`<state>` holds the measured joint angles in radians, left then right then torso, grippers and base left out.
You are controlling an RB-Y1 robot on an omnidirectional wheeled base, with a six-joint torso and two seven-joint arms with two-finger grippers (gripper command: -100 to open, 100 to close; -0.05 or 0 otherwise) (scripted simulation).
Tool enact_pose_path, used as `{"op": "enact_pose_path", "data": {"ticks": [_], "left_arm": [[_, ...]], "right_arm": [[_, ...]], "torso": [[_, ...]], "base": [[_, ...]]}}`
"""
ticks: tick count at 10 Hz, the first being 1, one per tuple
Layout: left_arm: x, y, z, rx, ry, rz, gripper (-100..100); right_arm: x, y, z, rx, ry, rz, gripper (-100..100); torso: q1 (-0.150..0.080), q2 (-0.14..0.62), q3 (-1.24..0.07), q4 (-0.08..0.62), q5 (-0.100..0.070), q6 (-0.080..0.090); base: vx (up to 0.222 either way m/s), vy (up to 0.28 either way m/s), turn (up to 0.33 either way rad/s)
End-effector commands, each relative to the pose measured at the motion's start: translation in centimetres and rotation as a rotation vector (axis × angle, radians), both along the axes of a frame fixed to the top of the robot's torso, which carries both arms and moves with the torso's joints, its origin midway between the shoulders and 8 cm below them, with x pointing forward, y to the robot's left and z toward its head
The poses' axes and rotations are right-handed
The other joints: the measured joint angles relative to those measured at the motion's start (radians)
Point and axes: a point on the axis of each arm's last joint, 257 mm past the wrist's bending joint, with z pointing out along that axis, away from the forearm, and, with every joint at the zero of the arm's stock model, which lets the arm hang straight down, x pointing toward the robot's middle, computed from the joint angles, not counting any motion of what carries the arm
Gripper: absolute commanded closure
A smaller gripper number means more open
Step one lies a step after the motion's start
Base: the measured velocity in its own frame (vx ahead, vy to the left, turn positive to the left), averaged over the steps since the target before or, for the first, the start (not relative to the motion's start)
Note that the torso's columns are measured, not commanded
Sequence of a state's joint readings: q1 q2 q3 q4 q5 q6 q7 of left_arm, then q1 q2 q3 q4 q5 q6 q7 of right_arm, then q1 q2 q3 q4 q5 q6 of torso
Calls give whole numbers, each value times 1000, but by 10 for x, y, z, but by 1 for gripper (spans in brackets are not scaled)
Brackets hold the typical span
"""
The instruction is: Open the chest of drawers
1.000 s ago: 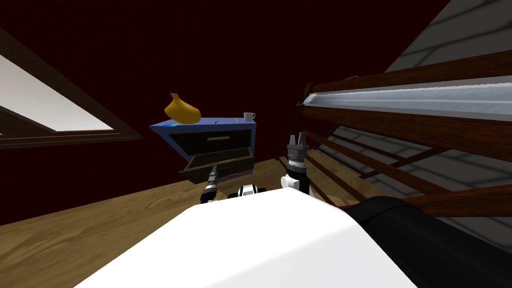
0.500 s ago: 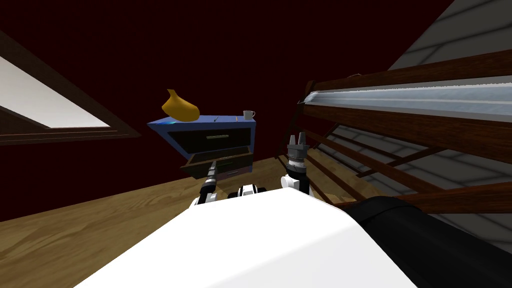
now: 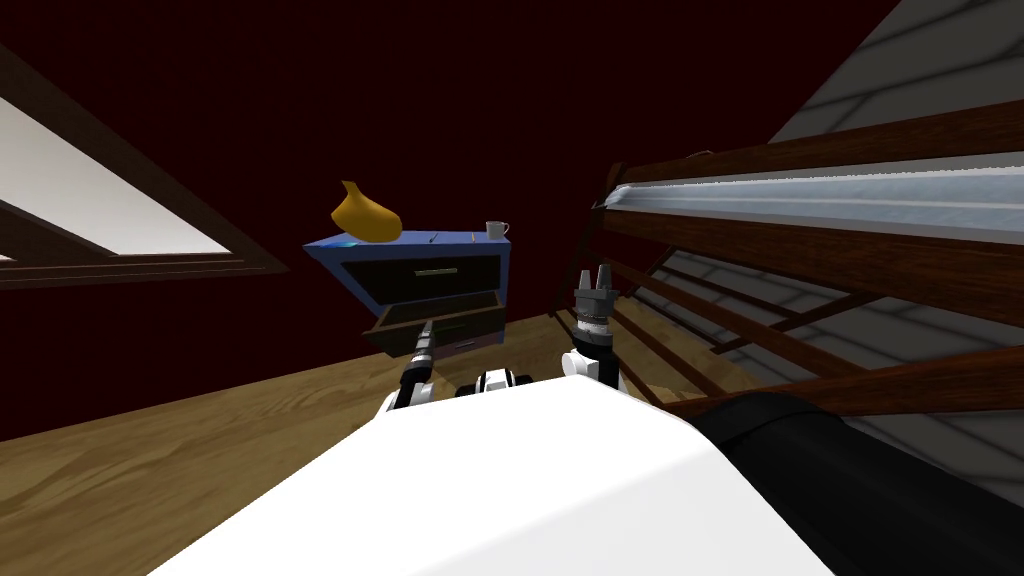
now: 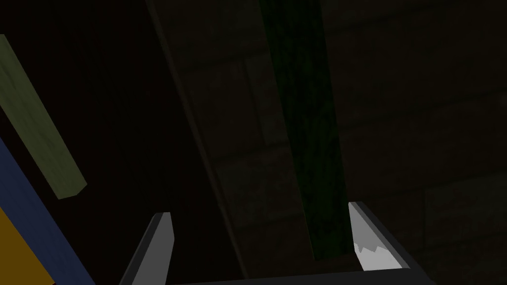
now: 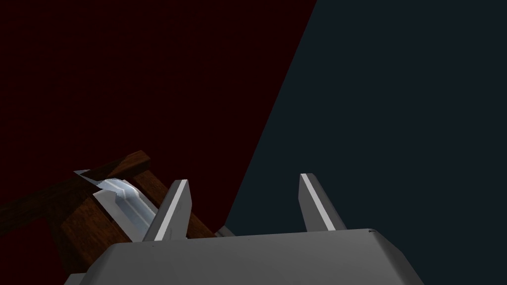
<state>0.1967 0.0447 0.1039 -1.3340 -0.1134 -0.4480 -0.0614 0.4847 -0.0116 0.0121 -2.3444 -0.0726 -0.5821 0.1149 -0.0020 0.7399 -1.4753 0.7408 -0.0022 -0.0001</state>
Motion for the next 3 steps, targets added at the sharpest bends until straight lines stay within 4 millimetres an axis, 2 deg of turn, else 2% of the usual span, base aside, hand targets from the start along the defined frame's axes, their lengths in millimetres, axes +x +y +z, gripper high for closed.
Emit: {"op": "enact_pose_path", "data": {"ticks": [1,3], "left_arm": [[-1,0,-1,-1,3,1,0],[-1,0,-3,-1,6,1,0]], "right_arm": [[0,0,0,0,0,0,0],[0,0,0,0,0,0,0]], "torso": [[1,-1,0,-1,1,0],[1,-1,0,-2,2,0]], "base": [[0,0,0],[0,0,0]]}}
